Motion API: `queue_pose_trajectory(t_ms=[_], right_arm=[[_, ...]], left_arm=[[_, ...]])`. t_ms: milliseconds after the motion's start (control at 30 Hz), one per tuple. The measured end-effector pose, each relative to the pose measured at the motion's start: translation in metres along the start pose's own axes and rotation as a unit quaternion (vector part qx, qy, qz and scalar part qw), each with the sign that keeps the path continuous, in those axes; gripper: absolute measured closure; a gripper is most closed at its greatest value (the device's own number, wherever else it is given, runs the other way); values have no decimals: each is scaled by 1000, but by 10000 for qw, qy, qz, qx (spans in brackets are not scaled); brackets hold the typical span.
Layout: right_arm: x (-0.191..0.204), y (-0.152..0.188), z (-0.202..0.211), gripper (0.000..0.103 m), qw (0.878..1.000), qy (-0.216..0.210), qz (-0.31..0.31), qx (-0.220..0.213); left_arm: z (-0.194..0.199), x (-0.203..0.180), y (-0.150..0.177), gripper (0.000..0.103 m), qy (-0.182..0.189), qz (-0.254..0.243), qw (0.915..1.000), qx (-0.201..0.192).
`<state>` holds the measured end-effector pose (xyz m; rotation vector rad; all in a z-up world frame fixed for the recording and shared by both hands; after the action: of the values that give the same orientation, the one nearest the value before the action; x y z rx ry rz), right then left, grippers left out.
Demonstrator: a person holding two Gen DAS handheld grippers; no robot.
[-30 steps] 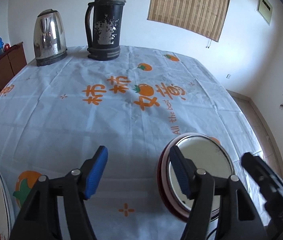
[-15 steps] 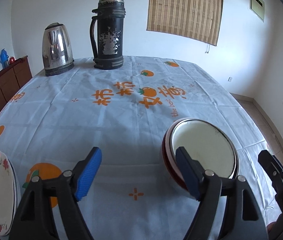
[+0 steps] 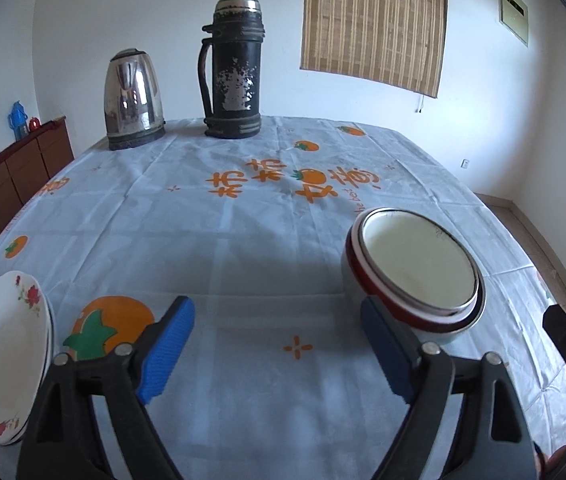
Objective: Organize plates and bowls
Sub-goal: 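Move the left gripper to the nested bowl stack's rim and close it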
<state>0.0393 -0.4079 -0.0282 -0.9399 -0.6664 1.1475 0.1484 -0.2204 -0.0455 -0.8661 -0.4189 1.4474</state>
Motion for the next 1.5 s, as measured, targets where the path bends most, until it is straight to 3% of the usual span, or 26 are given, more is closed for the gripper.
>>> queue_pose_trajectory(t_ms=[333,533,600,667,1333,1500], right_arm=[[8,12,21,29,9999,-21,-62,-124],[12,9,35,29,9990,78,150,-410],[12,8,39,21,9987,121,220,-450],[11,8,41,20,9985,143,220,-481],[-6,-2,10,20,9992,-265,293,-91],[-8,-16,-1,20,9982,-322,507,46]], left_arm=[[18,7,14,3,-31,-31,9996,-264],[22,11,13,2,-116,-2,9993,-367],[22,12,13,2,-107,0,9992,-381],[23,11,14,2,-96,-36,9990,-426],[0,10,11,2,-143,-85,9995,-268],[-3,12,4,0,-11,-100,9997,-201]])
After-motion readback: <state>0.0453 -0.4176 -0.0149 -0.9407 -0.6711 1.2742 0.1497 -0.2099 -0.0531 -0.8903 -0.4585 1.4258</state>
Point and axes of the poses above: each gripper's, at about its wrist camera, not at the fingertips, and z roughly against the way its jaws point, x to its left, y to its underside, the point moved 3 cm from there along -z, roughly the way its jaws point, and after that the axes turned 15 degrees about z, right-handed, at the moved point
